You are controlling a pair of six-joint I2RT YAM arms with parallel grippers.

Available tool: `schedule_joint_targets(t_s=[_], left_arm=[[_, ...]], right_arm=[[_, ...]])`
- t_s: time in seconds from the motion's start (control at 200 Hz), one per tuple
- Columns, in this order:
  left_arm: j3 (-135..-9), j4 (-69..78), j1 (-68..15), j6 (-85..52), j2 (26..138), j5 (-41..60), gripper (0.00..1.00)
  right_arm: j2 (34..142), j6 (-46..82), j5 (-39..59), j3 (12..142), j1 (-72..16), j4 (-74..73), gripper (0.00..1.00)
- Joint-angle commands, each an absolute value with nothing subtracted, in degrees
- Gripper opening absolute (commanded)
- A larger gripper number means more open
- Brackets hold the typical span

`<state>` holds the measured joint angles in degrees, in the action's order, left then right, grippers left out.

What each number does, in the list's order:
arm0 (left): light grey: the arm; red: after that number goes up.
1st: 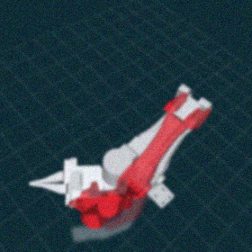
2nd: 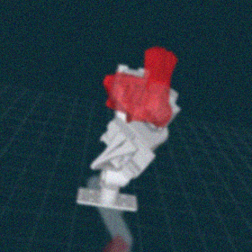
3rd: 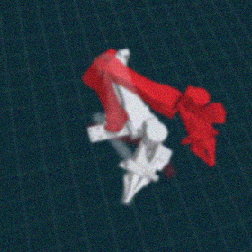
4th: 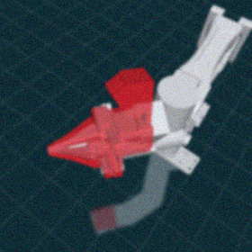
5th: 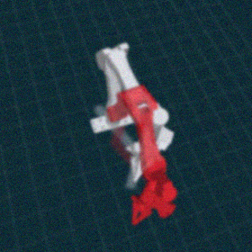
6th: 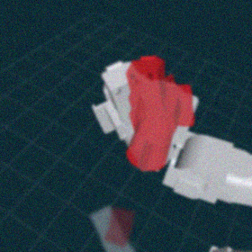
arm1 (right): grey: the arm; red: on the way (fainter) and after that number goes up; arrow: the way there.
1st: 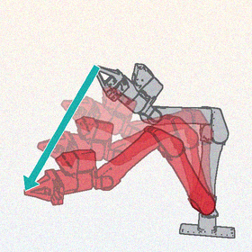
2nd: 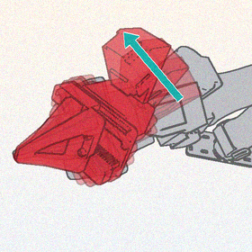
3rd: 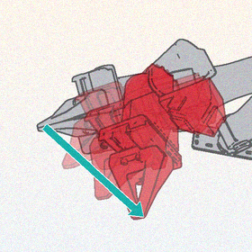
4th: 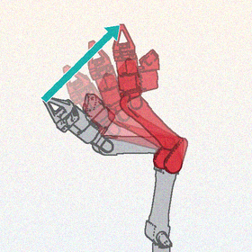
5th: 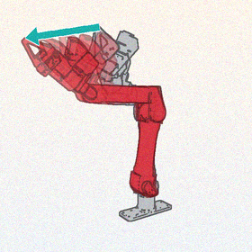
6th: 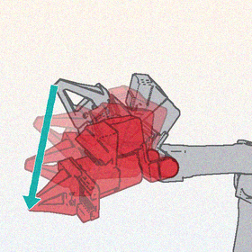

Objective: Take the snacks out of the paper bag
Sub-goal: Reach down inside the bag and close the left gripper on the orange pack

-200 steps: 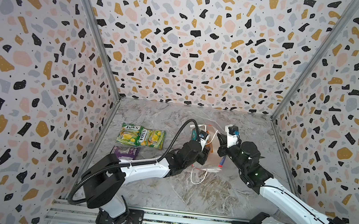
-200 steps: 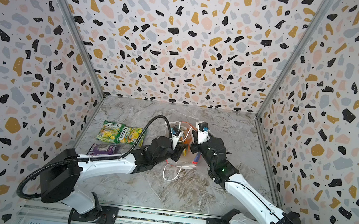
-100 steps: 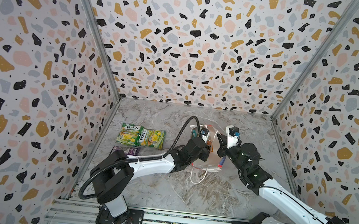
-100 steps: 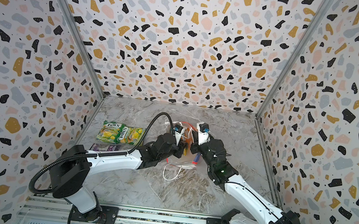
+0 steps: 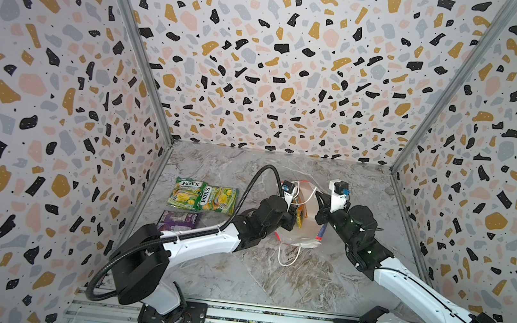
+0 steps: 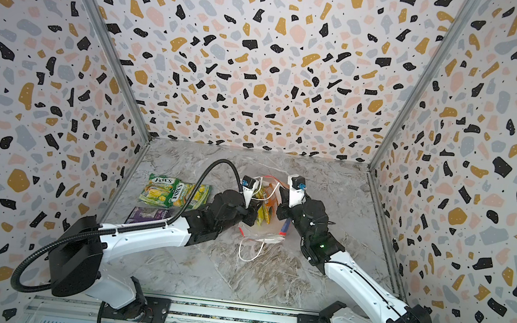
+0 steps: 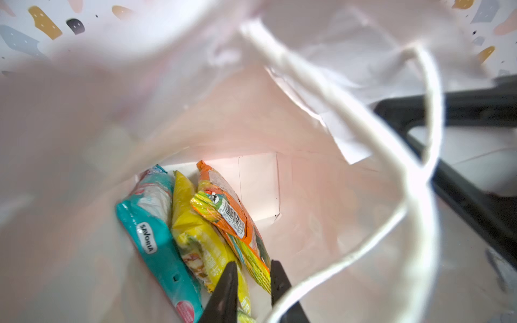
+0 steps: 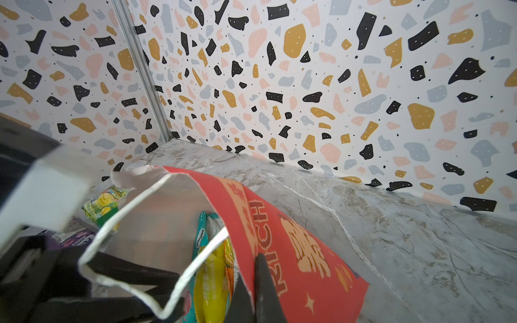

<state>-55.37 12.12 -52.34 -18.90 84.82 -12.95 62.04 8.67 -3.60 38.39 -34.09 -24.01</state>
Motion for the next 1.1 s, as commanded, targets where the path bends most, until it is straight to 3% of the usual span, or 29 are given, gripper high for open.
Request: schedule_joint_targets(t_s=[0.0, 0.17, 0.4, 0.761, 1.041, 1.091], left_arm=[[-53.16, 15.56, -53.72, -17.29, 83.84, -12.89, 0.18], [-53.31, 16.11, -56.73, -16.09, 87.12, -12.88, 0.11], [-53.78, 17.41, -61.45, -10.40, 87.46, -17.02, 0.11], [-56.68, 16.35, -60.37, -11.42, 95.47, -17.13, 0.08], [-57.00, 16.26, -56.61, -16.10, 94.95, -16.68, 0.13], [-57.92, 15.36, -56.16, -16.19, 95.00, -16.18, 0.18]], right_arm=[[61.80, 9.67, -3.35, 39.18, -33.83, -25.46, 0.00], [62.53, 10.19, -3.25, 39.11, -33.74, -25.73, 0.00], [62.76, 10.12, -3.12, 39.70, -33.66, -25.25, 0.00], [61.69, 10.06, -3.49, 39.47, -33.54, -25.04, 0.00], [61.08, 10.18, -3.52, 39.19, -33.49, -25.05, 0.00], [61.01, 10.20, -3.43, 39.15, -33.45, -25.05, 0.00]])
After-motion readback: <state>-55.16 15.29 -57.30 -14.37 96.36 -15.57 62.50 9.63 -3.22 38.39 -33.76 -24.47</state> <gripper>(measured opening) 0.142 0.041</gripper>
